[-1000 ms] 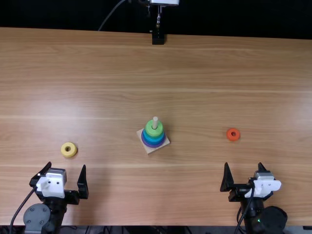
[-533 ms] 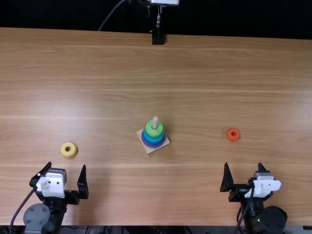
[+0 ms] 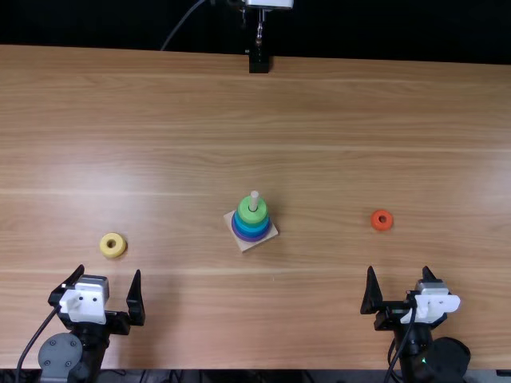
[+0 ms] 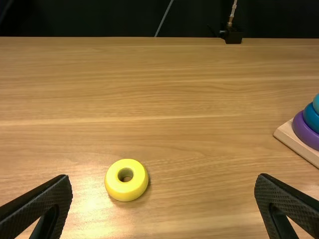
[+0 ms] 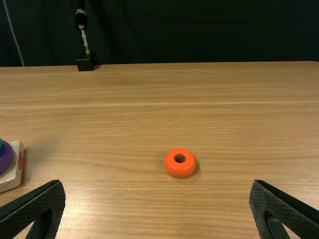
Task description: Build the Hanoi tower: stack the rings onto the peg from bottom to top in this color order: purple, dark blue, light blue, dark green, light green, yellow, orange.
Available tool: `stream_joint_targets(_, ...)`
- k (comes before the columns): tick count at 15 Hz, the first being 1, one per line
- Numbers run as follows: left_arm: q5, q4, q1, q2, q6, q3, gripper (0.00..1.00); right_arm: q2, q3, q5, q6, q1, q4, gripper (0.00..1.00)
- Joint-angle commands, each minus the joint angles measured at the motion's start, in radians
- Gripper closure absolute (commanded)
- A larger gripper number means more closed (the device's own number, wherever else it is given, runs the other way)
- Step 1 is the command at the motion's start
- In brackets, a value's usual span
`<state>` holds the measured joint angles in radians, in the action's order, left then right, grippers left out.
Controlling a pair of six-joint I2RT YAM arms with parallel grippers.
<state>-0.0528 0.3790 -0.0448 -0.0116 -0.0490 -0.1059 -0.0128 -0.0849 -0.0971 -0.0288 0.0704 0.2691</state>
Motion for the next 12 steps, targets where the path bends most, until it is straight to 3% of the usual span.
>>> stream_joint_targets(1, -0.001, 0.081, 0.01, 0.012, 0.012, 0.106, 0.0, 0.013, 0.068, -0.01, -0.01, 0.011, 0.058, 0.0)
stream_joint_targets(6, -0.019, 0.072, 0.022, 0.012, 0.014, 0.094, 0.0, 0.013, 0.07, -0.01, -0.01, 0.011, 0.058, 0.0)
stream_joint_targets(8, -0.017, 0.068, 0.072, 0.012, 0.018, -0.078, 0.0, 0.013, 0.068, -0.01, -0.01, 0.011, 0.058, 0.0)
stream_joint_targets(9, -0.008, 0.072, 0.091, -0.039, 0.018, -0.176, 0.0, 0.013, 0.068, -0.01, -0.01, 0.011, 0.058, 0.0)
stream_joint_targets(12, -0.015, 0.089, 0.137, -0.215, 0.014, -0.356, 0.0, 0.013, 0.068, -0.01, -0.01, 0.011, 0.058, 0.0)
